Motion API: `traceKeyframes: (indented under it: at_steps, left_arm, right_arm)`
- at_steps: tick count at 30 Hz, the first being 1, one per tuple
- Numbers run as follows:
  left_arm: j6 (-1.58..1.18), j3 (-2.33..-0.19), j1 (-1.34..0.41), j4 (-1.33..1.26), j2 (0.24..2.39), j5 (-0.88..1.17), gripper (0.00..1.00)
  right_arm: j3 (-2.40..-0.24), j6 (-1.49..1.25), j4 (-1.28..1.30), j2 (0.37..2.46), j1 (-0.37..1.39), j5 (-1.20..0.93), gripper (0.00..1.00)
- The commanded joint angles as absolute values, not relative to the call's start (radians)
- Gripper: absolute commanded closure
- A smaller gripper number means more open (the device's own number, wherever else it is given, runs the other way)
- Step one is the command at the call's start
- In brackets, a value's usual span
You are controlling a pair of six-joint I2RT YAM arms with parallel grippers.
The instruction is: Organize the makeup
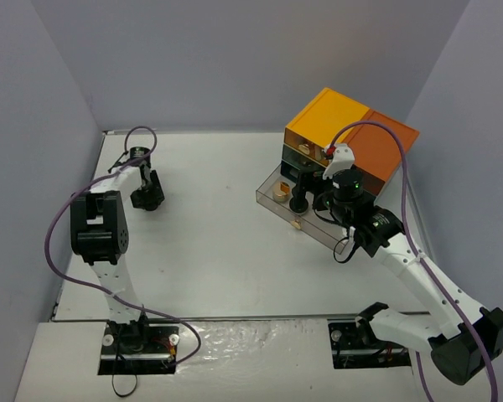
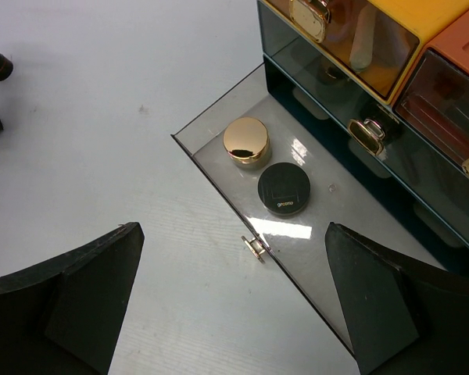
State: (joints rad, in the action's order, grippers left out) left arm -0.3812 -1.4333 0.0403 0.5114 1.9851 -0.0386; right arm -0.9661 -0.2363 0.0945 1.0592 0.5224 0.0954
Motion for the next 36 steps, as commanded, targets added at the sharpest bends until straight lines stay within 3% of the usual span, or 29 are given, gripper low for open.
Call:
traceKeyframes:
  at_steps: [1,6,12,22,24,31,36]
  left_arm:
    - [-0.436,-1.399,-0.193,0.502,1.778,-0.04,1.0]
    - [-0.483,-1.344,-0.457,0.498,1.707,-0.104,1.0]
    - [-0.531,-1.378,-0.775,0.53,1.795,-0.155,1.0]
    - [-0.58,-1.349,-0.915,0.455,1.892,-0.137,0.95]
    - [-0.583,-1.335,-0.917,0.445,1.899,-0.13,0.89]
    - [-0.584,-1.313,-0.917,0.447,1.857,-0.151,0.33]
    - [-0.59,-1.327,-0.915,0.477,1.808,-0.171,0.14]
  right_arm:
    - [-0.969,-0.223,0.04,1.054,0.514,0.077,0.0]
    - [-0.962,-0.209,0.041,1.049,0.514,0.061,0.0]
    - [-0.946,-0.191,0.043,1.038,0.514,0.053,0.0]
    - [-0.923,-0.192,0.051,1.028,0.514,0.038,0.0]
    - [-0.917,-0.192,0.054,1.028,0.515,0.037,0.0]
    - [-0.91,-0.172,0.058,1.039,0.515,0.013,0.0]
    - [-0.924,-0.159,0.06,1.062,0.519,-0.028,0.0]
